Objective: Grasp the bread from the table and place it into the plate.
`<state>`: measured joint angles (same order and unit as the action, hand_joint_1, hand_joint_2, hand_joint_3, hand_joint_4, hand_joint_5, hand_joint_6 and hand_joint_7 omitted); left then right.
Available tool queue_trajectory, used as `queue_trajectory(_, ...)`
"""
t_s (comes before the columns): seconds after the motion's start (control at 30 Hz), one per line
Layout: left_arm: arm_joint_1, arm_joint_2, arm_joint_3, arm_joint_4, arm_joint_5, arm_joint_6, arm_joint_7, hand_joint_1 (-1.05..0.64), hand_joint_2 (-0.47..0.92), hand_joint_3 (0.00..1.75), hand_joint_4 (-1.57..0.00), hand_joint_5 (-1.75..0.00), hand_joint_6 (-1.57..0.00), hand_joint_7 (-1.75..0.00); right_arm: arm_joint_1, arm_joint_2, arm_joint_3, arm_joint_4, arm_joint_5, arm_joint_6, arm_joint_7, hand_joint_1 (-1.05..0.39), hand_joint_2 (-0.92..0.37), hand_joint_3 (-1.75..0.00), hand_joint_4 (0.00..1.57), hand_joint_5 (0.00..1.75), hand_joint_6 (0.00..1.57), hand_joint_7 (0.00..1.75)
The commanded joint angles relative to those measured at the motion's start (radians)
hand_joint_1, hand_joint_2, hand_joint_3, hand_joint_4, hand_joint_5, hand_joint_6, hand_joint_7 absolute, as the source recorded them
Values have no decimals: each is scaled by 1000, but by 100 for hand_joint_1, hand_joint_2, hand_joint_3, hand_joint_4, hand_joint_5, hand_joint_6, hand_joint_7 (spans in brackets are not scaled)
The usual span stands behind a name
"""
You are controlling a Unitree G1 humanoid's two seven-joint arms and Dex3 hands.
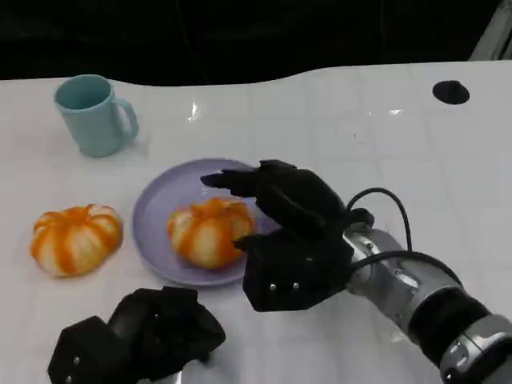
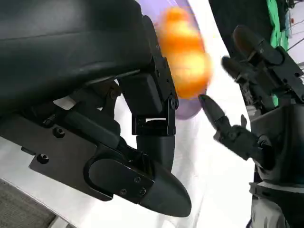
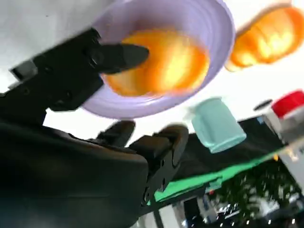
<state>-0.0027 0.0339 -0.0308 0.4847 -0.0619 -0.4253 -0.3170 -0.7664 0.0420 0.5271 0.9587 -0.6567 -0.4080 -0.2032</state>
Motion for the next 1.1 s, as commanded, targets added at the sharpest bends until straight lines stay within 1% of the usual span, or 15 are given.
queue_trajectory(0.03, 6, 11, 5, 8, -11, 6, -8, -105, 86, 0, -88, -156, -127, -80, 27, -47, -8, -79, 19, 4, 61, -56, -92, -10, 0, 9, 17, 0)
queue_trajectory(0.3, 5, 8, 3, 2, -6, 10, -2, -105, 86, 0, -88, -156, -128, -80, 152, -151, -28, -291, 29, -9, 94, -58, -92, -9, 6, 14, 21, 2)
queue_trajectory(0.47, 8, 8, 2, -5, -4, 16, 0, -104, 86, 0, -87, -155, -127, -80, 261, -232, -64, -465, 49, -17, 137, -53, -92, -9, 7, 17, 22, 2)
queue_trajectory(0.57, 8, 8, 2, -4, -2, 12, 2, -104, 86, 0, -87, -154, -127, -81, 319, -281, -82, -546, 32, -38, 110, -52, -92, -8, 10, 22, 25, 3)
queue_trajectory(0.63, 5, 8, 3, -1, -2, 10, 3, -104, 86, 0, -87, -154, -127, -81, 353, -306, -95, -589, 19, -45, 90, -49, -92, -4, 11, 30, 29, 4)
queue_trajectory(0.7, 3, 7, 4, 2, -5, 10, 1, -104, 86, 0, -87, -155, -127, -81, 386, -332, -109, -622, 11, -66, 69, -46, -91, -1, 6, 49, 33, 3)
queue_trajectory(0.73, 2, 6, 4, 2, -7, 11, 0, -104, 86, 0, -86, -155, -127, -81, 398, -341, -114, -632, 10, -76, 61, -45, -91, 0, 6, 56, 37, 4)
queue_trajectory(0.8, 0, 6, 4, 5, -6, 10, 1, -104, 85, 0, -86, -155, -127, -81, 426, -362, -125, -646, 8, -100, 45, -43, -91, 0, 8, 61, 42, 5)
queue_trajectory(0.83, 0, 6, 4, 5, -4, 9, 1, -104, 86, 0, -87, -154, -127, -81, 443, -372, -130, -654, 5, -110, 37, -43, -91, 0, 11, 63, 45, 7)
queue_trajectory(0.9, -1, 5, 4, 5, -4, 11, 3, -104, 86, 0, -87, -154, -127, -81, 475, -387, -142, -670, 6, -122, 29, -43, -92, 0, 18, 63, 50, 7)
queue_trajectory(1.0, -1, 3, 3, 2, -2, 16, 7, -104, 86, 0, -87, -154, -127, -81, 522, -395, -163, -685, 15, -138, 9, -40, -91, 0, 37, 55, 61, 6)
queue_trajectory(1.03, 0, 3, 3, 0, -1, 18, 8, -104, 86, 0, -87, -154, -127, -81, 538, -395, -171, -685, 14, -151, -10, -37, -90, 0, 49, 53, 70, 7)
queue_trajectory(1.07, 1, 3, 3, -1, -1, 19, 9, -104, 86, 0, -87, -154, -127, -81, 549, -394, -177, -684, 12, -161, -23, -35, -89, 0, 56, 53, 75, 8)
queue_trajectory(1.1, 1, 3, 3, -3, -2, 21, 8, -104, 86, 0, -87, -154, -127, -81, 561, -396, -184, -684, 12, -171, -33, -34, -89, 0, 60, 52, 78, 8)
